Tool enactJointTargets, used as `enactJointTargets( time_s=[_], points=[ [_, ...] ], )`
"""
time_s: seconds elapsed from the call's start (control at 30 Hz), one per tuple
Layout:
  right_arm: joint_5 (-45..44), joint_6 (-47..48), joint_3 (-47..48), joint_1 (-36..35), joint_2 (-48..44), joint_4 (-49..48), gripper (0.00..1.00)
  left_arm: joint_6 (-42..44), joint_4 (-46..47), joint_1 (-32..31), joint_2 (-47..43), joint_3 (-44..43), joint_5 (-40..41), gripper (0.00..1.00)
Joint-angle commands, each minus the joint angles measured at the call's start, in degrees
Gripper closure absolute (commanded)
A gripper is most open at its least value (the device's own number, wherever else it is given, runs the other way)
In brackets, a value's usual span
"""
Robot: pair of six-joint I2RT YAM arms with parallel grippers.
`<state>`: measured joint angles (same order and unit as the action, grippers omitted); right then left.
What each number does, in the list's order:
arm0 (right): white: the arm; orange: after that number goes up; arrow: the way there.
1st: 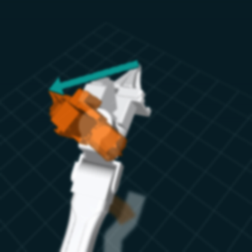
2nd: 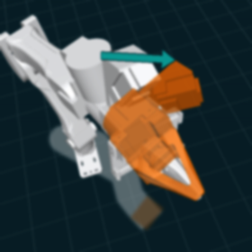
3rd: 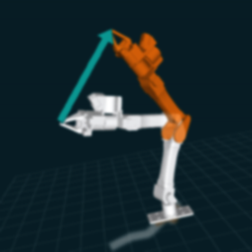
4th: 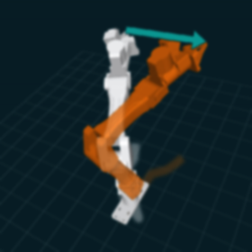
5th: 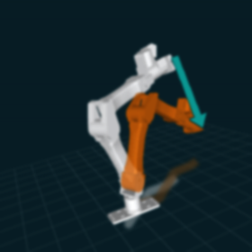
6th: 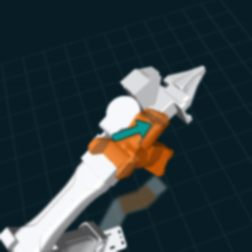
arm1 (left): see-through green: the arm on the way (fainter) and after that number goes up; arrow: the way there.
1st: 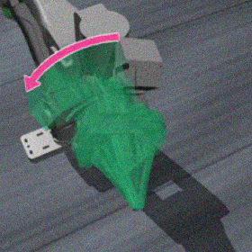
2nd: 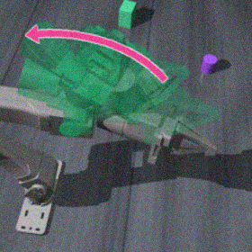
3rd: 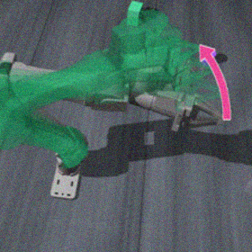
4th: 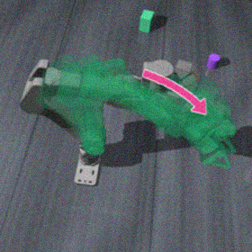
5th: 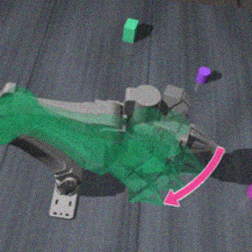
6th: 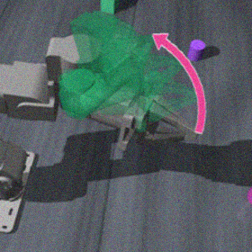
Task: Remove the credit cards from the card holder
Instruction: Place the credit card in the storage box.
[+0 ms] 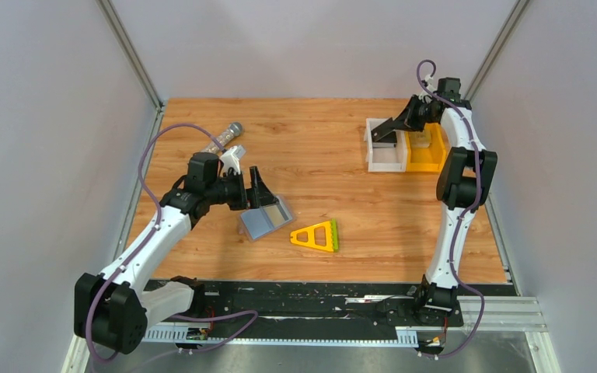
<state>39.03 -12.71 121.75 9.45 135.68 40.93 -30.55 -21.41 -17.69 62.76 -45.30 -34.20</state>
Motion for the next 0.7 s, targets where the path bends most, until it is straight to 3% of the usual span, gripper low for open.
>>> enactJointTargets(
  time_s=[0.0,0.67],
  points=[
    [0.35,-2.22,0.1,0.19,-1.63,-5.0,1.0,-0.14,1.99,0.03,0.41,-1.79,-0.31,0.0],
    [-1.53,-5.4,-4.16,0.3,-2.76,-8.94,0.92,-0.86,2.27,0.03,1.58,-2.52,-0.62,0.0]
  ],
)
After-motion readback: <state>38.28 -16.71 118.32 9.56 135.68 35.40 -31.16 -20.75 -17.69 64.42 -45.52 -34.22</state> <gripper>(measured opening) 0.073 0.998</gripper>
